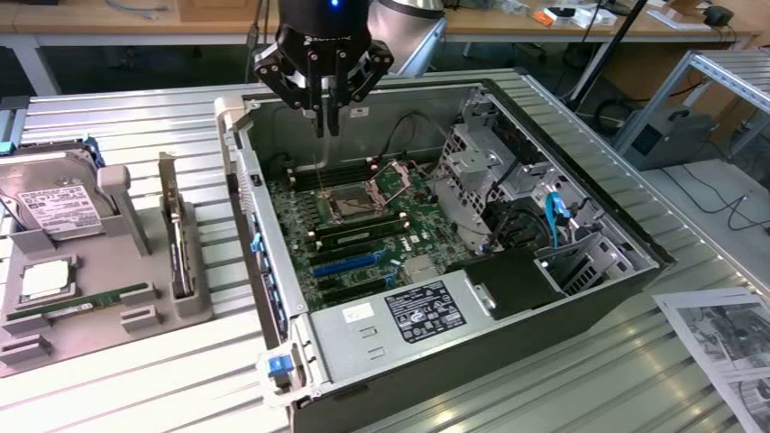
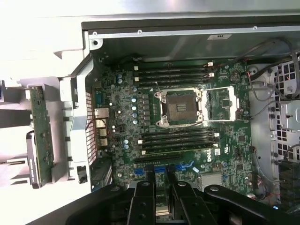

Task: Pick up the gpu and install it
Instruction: 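Reach for the gpu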

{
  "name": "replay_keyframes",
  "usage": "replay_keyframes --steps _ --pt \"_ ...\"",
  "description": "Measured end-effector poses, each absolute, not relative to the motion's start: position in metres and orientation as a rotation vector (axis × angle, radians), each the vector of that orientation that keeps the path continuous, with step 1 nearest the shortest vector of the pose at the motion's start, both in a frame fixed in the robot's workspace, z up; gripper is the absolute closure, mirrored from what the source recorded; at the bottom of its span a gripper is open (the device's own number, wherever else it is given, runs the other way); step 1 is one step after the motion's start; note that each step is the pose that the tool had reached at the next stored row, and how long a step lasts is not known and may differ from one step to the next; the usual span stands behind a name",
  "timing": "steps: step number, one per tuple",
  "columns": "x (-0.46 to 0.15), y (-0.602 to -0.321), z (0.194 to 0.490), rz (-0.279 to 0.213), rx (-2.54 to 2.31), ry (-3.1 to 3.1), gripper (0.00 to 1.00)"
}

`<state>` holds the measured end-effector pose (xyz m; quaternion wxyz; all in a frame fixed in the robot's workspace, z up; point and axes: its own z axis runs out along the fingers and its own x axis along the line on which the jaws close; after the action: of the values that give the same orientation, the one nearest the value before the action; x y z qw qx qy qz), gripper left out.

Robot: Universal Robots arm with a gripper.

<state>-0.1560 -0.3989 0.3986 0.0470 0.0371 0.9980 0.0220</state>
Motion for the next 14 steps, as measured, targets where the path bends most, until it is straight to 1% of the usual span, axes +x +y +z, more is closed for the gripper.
replay_keyframes --steps 14 --pt "-0.1576 -0.3989 0.3986 0.067 0.113 3.044 0.78"
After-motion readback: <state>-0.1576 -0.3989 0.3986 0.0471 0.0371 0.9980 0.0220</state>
